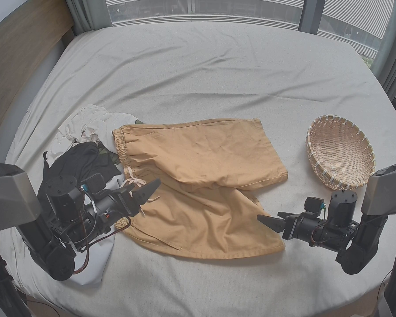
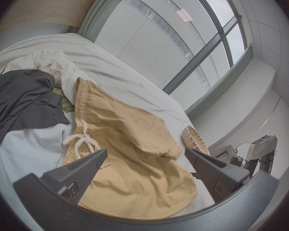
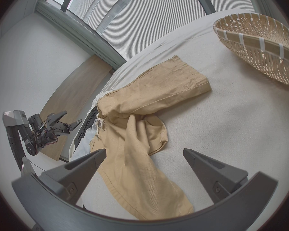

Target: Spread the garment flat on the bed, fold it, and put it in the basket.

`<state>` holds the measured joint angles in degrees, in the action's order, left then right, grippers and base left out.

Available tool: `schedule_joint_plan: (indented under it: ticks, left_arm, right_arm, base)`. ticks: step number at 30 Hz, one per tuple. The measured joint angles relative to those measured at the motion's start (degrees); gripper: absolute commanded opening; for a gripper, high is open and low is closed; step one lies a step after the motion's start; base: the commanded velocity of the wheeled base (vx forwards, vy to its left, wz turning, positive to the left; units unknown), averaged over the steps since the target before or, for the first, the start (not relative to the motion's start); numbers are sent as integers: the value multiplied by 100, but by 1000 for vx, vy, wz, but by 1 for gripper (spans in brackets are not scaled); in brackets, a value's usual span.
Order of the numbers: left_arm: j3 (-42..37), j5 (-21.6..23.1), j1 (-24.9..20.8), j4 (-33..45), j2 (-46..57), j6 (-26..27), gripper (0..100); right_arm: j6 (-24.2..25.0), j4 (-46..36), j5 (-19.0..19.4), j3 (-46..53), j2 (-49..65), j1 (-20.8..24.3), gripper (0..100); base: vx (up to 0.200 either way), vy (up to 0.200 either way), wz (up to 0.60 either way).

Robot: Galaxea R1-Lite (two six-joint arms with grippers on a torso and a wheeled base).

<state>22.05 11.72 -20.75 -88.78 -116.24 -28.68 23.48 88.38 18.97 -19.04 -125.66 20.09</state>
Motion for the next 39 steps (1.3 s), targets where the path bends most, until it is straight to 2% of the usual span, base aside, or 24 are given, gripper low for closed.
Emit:
schedule_joint_plan:
  ticks: [12, 25, 34, 35, 39]
  left_arm:
    - [-52, -15, -24, 2, -82, -5, 100]
    - [-135, -20, -6, 0, -82, -2, 100]
    - [-168, -26, -6, -1, -82, 11, 100]
    - [-168, -28, -9, -1, -82, 11, 100]
    - [-168, -28, -13, 0, -83, 13, 100]
  right_arm:
    - [5, 9, 2, 380, 20, 124, 0]
    - [50, -9, 0, 703, 245, 1235, 0]
    - [50, -2, -6, 551, -6, 1467, 0]
    - [49, -4, -9, 546, -28, 1463, 100]
    - [68, 5, -277, 510, -105, 1381, 100]
  base:
    - [0, 0, 0]
    - [0, 0, 0]
    - [0, 0, 0]
    - [0, 0, 0]
    - [0, 0, 0]
